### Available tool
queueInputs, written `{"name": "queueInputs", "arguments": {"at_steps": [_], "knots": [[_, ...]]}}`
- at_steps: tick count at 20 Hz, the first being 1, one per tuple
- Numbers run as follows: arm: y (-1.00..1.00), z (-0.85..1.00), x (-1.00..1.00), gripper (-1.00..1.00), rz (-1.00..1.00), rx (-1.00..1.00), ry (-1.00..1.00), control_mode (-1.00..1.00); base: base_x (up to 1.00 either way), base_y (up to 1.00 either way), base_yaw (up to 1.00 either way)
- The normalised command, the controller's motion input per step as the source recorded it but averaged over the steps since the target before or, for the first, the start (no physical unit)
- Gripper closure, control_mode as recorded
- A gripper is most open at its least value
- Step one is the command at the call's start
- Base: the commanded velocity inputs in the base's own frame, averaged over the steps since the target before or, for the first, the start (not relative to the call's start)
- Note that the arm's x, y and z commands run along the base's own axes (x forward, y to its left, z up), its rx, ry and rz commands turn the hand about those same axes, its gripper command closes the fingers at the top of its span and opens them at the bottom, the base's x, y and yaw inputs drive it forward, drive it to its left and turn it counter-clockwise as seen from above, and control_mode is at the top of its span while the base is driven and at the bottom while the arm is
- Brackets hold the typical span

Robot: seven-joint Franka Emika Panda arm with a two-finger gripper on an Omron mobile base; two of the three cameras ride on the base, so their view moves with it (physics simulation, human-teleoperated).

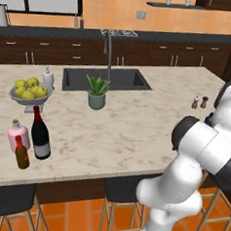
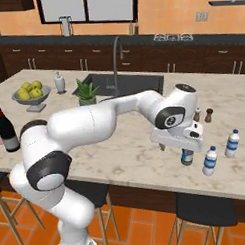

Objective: Move the plastic bottles in the middle to the plastics group, and the glass bottles in the middle to the glass group.

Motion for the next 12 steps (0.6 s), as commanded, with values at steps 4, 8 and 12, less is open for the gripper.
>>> {"name": "queueInputs", "arguments": {"at_steps": [4, 8, 12], "knots": [[1.0, 0.15, -0.14, -1.0, 0.0, -0.25, 0.0, -1.0, 0.0, 0.0, 0.0], [0.92, 0.24, -0.34, -1.0, 0.0, -0.1, 0.0, -1.0, 0.0, 0.0, 0.0], [0.74, 0.27, -0.46, -1.0, 0.0, 0.0, 0.0, -1.0, 0.0, 0.0, 0.0]]}}
